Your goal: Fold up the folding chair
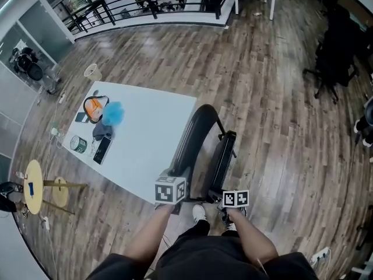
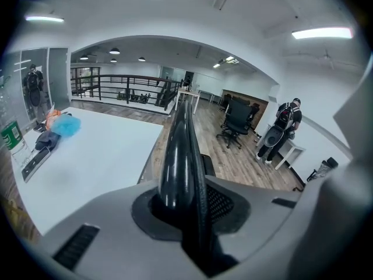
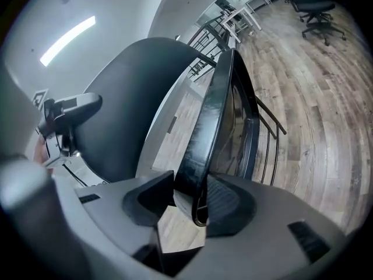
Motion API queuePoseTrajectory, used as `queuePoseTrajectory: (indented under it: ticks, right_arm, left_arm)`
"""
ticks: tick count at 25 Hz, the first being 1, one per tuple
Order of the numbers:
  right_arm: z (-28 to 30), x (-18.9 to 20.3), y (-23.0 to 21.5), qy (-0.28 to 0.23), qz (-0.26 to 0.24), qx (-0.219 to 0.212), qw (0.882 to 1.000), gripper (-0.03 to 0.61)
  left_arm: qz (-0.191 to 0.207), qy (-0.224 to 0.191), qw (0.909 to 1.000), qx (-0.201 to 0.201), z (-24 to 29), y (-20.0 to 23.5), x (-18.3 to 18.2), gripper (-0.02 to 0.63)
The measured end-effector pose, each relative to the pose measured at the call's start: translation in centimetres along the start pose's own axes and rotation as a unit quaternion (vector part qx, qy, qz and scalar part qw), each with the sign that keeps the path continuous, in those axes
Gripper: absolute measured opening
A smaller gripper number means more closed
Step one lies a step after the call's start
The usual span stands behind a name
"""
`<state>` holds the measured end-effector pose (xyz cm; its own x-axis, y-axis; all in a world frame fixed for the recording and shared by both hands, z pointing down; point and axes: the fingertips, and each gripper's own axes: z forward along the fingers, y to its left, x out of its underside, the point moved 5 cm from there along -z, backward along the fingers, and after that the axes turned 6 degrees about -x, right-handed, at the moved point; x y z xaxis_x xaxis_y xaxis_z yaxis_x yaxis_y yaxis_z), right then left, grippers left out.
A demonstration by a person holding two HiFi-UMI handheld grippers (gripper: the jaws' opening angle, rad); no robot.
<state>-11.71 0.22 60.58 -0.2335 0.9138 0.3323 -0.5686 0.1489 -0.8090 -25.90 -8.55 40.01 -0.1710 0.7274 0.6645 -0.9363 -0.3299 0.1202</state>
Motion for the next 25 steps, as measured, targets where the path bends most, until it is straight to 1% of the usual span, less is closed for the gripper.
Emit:
queuePoseTrajectory:
  ticks: [5, 13, 19, 25]
  right_arm:
    - [4.6, -0.9, 2.8, 0.006, 0.000, 0.001, 1.000, 0.158]
    - [11.8, -2.2, 6.2, 0.034, -0.020, -0.002, 0.999, 0.137]
    - [14.8, -2.6, 7.1, 0.041, -0.022, 0.001, 0.999, 0.133]
    - [16.7, -2.8, 7.4, 0.049, -0.022, 0.012, 0.998, 0.128]
  left_arm:
    - [-0.004, -0.001, 1.0000, 0.004, -0.2, 4.1, -0.4, 0.075]
    - [0.000, -0.001, 1.0000, -0.004, -0.2, 7.5, -0.8, 0.075]
    - [-0.003, -0.002, 0.9999, -0.014, 0.3, 10.4, -0.8, 0.080]
    - [-0.007, -0.001, 0.9998, -0.017, 0.6, 12.2, -0.7, 0.084]
